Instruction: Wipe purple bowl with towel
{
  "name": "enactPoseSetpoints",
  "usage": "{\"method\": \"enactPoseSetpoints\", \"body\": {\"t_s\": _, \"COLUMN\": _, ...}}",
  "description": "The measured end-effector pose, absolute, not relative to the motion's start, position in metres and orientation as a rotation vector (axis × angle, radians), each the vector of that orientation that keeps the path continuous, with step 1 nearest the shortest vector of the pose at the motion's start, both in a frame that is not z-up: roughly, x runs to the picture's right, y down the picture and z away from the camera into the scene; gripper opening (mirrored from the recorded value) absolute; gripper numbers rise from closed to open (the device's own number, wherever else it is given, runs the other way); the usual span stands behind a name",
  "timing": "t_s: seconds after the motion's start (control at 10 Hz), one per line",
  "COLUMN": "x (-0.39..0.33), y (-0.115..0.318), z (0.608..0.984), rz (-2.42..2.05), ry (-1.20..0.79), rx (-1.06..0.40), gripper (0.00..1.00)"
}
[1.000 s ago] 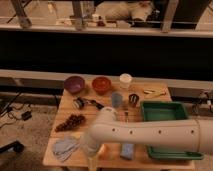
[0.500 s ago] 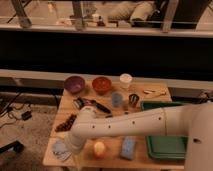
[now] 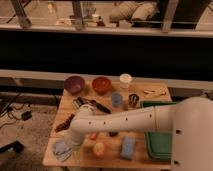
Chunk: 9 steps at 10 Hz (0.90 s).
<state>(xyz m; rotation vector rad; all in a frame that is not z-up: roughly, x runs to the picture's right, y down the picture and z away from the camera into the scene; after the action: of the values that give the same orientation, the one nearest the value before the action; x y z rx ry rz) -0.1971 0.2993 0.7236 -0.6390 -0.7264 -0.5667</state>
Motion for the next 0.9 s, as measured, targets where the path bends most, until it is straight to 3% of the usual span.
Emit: {"method": "enactPoseSetpoints", "body": {"t_s": 0.9, "x": -0.2021, "y": 0.3012, "z": 0.7329, "rz": -0.558, "ry": -0.714, "rx": -0.633, "gripper": 1.00}}
